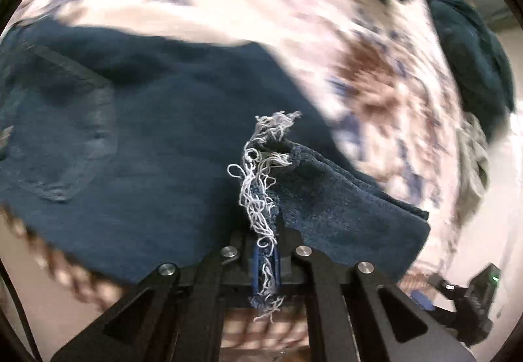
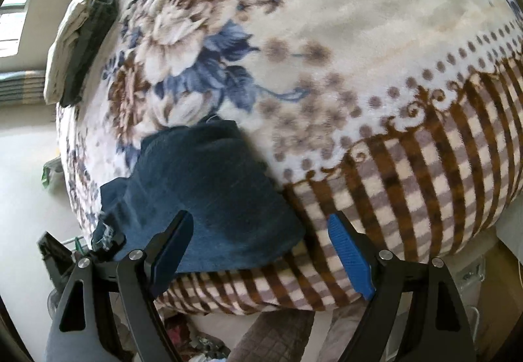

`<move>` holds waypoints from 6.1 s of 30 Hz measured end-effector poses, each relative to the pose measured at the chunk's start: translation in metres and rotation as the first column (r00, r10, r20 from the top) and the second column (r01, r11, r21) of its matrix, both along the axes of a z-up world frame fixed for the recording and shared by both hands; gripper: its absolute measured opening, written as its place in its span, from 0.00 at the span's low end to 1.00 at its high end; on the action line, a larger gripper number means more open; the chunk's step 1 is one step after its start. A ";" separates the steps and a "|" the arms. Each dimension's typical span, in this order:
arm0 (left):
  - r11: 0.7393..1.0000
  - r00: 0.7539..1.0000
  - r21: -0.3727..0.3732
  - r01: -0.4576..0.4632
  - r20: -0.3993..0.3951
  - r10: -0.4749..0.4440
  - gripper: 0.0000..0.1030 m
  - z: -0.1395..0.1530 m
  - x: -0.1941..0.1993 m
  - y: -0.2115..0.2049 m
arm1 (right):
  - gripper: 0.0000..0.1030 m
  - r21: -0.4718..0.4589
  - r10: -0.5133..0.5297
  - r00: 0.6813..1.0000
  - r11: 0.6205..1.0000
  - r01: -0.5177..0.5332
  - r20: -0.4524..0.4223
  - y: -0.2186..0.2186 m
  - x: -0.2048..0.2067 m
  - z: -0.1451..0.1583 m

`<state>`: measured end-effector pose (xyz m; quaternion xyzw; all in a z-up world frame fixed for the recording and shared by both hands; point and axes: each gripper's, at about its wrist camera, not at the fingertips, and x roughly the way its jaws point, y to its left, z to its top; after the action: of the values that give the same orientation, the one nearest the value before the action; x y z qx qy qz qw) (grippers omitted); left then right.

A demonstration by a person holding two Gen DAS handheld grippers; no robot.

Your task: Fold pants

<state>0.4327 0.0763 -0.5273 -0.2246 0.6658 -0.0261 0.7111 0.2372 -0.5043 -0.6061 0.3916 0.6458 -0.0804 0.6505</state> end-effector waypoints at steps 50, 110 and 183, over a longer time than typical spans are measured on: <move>0.610 0.601 -0.093 0.787 -0.112 -0.792 0.22 0.023 0.089 -0.288 | 0.35 0.195 0.057 0.977 0.976 -0.097 0.203 0.026 0.030 -0.063; 0.861 0.865 0.142 0.489 0.047 -0.499 0.79 0.038 0.079 -0.138 | 0.83 -0.037 0.137 0.990 0.990 -0.136 0.020 0.016 0.022 -0.019; 0.972 0.946 -0.133 0.193 0.290 -0.148 0.17 0.029 -0.050 -0.090 | 0.84 -0.123 0.249 0.964 0.958 -0.259 -0.094 0.087 0.070 -0.003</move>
<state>0.3828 -0.0136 -0.4980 -0.2165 0.5720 -0.1721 0.7723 0.3076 -0.4168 -0.6088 0.2572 0.7085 -0.0546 0.6549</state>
